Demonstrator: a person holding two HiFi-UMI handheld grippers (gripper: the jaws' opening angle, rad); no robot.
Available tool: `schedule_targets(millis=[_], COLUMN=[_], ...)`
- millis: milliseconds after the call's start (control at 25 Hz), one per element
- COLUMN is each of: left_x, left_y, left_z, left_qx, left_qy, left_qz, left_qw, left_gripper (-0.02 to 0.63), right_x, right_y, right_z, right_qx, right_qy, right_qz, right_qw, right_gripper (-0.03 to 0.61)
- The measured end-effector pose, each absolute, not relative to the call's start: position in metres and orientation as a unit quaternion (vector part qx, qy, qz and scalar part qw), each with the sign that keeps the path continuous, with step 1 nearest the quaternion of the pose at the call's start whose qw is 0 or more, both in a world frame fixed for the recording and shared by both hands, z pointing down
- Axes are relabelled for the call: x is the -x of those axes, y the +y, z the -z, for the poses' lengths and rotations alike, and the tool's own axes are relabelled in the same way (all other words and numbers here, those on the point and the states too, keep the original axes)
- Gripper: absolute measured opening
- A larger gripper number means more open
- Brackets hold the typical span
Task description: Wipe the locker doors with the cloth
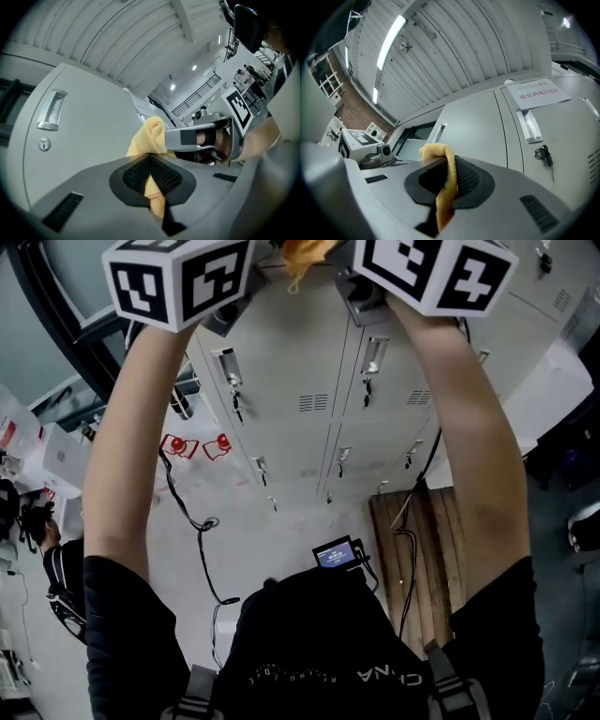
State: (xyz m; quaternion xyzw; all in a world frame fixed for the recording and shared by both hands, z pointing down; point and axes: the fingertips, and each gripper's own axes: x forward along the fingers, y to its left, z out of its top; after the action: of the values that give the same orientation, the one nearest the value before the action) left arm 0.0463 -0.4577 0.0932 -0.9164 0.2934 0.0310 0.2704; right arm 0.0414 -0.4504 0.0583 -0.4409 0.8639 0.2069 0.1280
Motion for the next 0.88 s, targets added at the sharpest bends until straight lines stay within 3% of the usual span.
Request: schedule_targets(millis=[240, 480, 880], left_x=[-0.048, -0.078, -0.085], left_y=[-0.46, -0.442, -0.4], left_z=[-0.101, -0.165, -0.266], left_qx=[0.917, 0.916, 0.928], left_qy=[0.292, 0.287, 0.319], left_qz=[-0.031, -0.032, -0.05], left_qw=[0.27, 0.28, 0.185], left_gripper=[0.02, 0.02, 0.02], right_x=[-0.046, -0.087, -0.154], right_y=[-0.456, -0.444, -0.427], right_z=[-0.067, -0.126, -0.228], right_qx=[0.444, 0.447, 0.445], right_qy=[0.865, 0.863, 0.874], right_qz=[-0.198, -0.201, -0.16], right_qw=[0.123, 0.122, 0.109], right_gripper=[0.051, 0.051, 0.051])
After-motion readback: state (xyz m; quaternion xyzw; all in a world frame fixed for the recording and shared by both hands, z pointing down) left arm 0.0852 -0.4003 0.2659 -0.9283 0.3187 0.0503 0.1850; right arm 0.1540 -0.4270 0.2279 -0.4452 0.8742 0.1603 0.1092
